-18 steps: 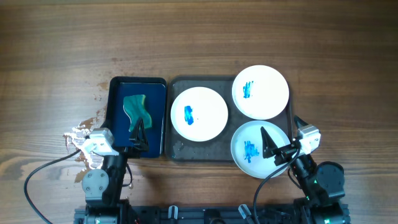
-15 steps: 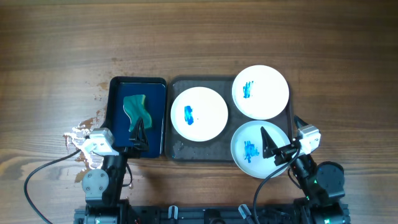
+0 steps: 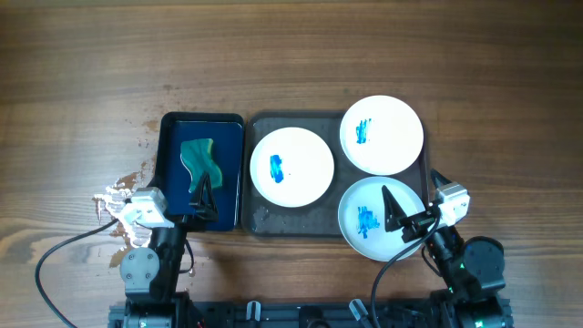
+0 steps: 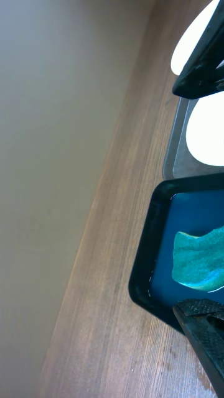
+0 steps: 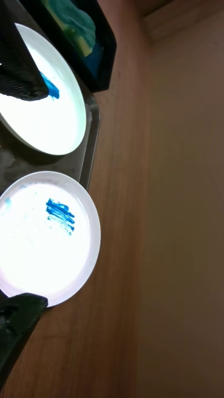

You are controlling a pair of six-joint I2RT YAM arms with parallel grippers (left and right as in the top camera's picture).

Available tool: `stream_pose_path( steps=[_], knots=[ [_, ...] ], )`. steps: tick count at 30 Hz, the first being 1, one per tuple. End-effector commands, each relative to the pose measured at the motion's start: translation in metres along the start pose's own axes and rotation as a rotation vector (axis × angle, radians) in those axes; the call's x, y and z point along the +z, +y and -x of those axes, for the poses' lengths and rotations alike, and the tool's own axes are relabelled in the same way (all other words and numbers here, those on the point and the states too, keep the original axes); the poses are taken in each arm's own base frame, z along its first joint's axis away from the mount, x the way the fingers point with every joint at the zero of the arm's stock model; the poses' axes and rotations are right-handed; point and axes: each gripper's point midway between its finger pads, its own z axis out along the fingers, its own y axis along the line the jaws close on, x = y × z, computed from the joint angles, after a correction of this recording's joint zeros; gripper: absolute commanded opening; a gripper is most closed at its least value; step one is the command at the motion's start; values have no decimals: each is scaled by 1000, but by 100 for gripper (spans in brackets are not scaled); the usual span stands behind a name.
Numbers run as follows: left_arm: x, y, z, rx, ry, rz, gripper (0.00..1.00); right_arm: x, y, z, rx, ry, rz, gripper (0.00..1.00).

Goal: Clean dirty plates on tray and stack at the side
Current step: 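Raise both arms from rest toward the trays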

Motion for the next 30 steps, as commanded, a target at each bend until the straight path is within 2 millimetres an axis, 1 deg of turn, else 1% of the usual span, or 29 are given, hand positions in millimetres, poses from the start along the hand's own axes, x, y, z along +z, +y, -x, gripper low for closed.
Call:
stream_pose_path(
  steps=[1,8,9,11,13,14,15,17,19,21,23,24,26,27,30],
  knots=[
    [0,-1,-2,-6,9,-9,100,-1,-2,4,12,-13,-13,100],
    [0,-1,-2,-6,7,-9,100,-1,-2,4,13,-13,-13,100],
    [0,-2,1,-5,-5,-14,100,-1,-2,4,12,-13,-13,100],
    [0,-4,1,-35,-3,-27,100,-1,-2,4,12,-13,-13,100],
    [-2,-23,-6,-34,41,-136,100,-1,-2,4,13,-13,-13,100],
    [-3,-28,-8,-34,53,-166,100,-1,-2,4,12,-13,-13,100],
    [-3,-31,-10,-35,66,-181,100,-1,-2,4,12,-13,-13,100],
    [-4,-29,-16,-68,129,-158,100,-1,-2,4,12,-13,-13,100],
    [-2,-28,-17,-95,215,-122,100,-1,-2,4,12,-13,-13,100],
    [5,-32,-6,-111,289,-91,100,-1,-2,4,12,-13,-13,100],
    [19,-36,8,-130,396,-46,100,-1,-2,4,13,-13,-13,100],
    [29,-36,14,-144,493,-4,100,-1,-2,4,13,-13,-13,100],
    [44,-36,18,-163,652,60,100,-1,-2,4,13,-13,-13,100],
    [56,-33,16,-165,817,119,100,-1,-2,4,13,-13,-13,100],
    [66,-25,0,-201,981,189,100,-1,-4,6,5,-22,-21,100]
  ],
)
